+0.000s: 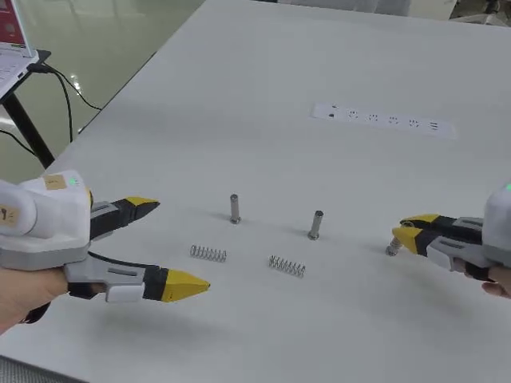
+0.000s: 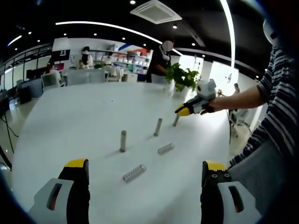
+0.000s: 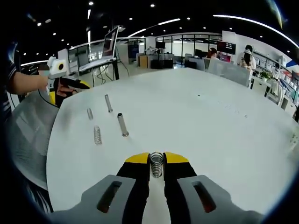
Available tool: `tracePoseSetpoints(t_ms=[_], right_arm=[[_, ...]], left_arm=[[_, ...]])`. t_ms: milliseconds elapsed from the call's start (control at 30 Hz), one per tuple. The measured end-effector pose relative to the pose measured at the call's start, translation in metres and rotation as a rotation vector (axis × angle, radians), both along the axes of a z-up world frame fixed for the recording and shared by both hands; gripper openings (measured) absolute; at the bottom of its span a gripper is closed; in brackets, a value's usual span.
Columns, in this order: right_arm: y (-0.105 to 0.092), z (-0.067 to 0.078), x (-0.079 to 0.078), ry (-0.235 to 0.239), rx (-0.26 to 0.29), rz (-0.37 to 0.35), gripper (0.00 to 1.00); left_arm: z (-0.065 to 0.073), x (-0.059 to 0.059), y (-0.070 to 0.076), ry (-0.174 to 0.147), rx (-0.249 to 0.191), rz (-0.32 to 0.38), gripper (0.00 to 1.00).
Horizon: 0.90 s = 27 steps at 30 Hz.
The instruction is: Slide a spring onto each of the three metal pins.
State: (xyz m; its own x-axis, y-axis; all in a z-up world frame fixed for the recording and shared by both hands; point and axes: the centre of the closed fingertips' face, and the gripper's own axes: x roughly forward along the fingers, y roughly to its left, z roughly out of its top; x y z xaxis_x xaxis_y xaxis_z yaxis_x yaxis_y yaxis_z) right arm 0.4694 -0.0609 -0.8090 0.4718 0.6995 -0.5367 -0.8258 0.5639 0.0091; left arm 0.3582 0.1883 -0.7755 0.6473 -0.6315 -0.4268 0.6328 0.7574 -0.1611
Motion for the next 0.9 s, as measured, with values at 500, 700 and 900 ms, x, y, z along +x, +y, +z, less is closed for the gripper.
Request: tracePoseSetpoints(t_ms=[500,700,900], right_arm=[[0.000,-0.011,-0.007,0.018,-0.036,0.024,0.08],[-0.001,-0.013,-0.007,0.021,-0.057,0.038,0.09],[-0.001,-0.010,-0.006,0.004,-0.060,0.034,0.19]], left_arm=[[0.000,-0.001,-0.001,0.000,0.001,-0.003,0.98],[0.001,0.000,-0.003,0.003,0.000,-0.008,0.98],[0.005,0.002,-0.006,-0.006,-0.006,-0.013,0.98]])
